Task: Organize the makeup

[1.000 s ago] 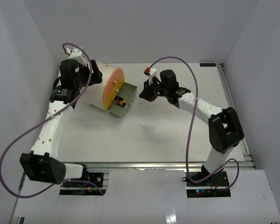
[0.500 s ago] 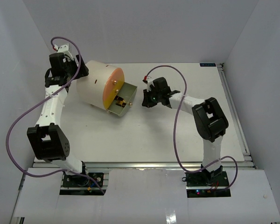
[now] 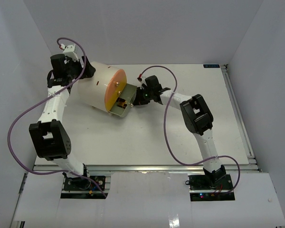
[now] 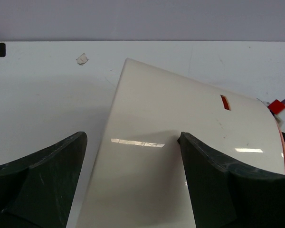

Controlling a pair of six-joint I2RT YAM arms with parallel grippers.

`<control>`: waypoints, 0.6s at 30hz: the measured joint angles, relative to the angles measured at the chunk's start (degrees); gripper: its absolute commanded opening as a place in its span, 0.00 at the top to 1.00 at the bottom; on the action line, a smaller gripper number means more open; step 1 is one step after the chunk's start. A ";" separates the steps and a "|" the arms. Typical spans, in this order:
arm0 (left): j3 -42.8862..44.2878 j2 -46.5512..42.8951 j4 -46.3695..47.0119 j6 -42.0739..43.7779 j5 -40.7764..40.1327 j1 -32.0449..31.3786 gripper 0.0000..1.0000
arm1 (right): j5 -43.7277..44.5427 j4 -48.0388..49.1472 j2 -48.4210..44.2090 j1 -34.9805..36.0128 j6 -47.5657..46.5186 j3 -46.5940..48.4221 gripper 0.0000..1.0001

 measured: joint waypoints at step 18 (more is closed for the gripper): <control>-3.91 0.02 7.67 -0.61 5.95 0.59 0.08 | -8.38 4.99 9.94 2.17 13.55 14.69 0.90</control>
